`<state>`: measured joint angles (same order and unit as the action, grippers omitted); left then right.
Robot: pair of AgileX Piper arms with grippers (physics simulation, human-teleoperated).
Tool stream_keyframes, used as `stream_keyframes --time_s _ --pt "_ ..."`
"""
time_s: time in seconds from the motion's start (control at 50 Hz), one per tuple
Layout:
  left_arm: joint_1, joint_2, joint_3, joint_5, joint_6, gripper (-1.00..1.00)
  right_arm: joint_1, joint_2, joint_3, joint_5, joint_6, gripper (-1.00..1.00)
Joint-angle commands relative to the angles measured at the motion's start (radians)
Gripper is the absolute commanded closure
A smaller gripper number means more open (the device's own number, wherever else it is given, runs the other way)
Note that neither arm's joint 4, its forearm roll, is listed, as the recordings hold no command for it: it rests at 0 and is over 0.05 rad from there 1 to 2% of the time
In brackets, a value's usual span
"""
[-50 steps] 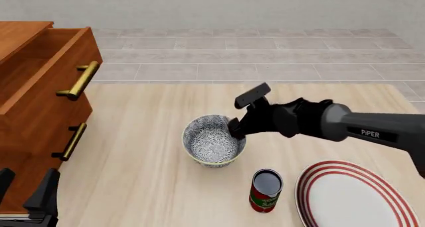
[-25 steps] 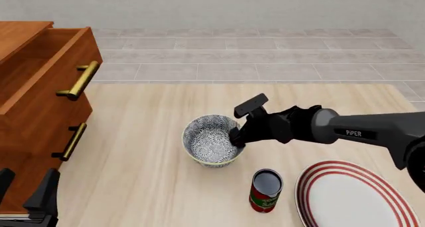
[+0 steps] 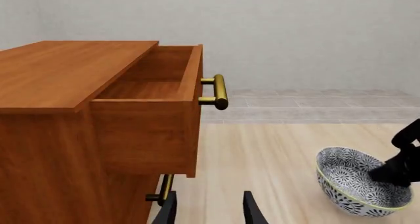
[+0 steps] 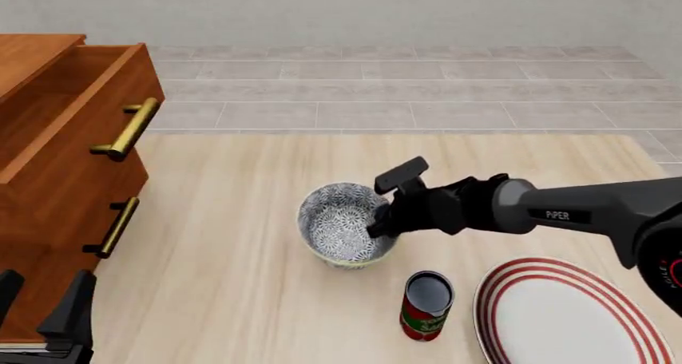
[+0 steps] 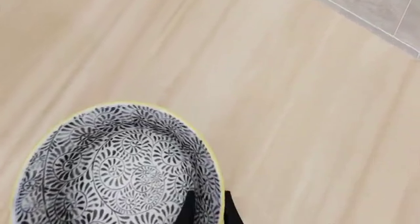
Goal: Put the bowl on the plate.
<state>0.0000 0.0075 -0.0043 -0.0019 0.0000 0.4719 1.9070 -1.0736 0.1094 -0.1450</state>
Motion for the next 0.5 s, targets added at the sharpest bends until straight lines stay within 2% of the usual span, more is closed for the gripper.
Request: stream_keyframes --time_s 0.02,0.5 --pt "0.000 0.000 0.000 0.000 0.000 -1.00 -0.018 -0.001 0.011 -0.011 -0.024 1.00" --pt "0.000 0.000 0.000 0.000 0.000 -1.00 -0.025 -0.073 0.015 -0.008 -0.031 1.00"
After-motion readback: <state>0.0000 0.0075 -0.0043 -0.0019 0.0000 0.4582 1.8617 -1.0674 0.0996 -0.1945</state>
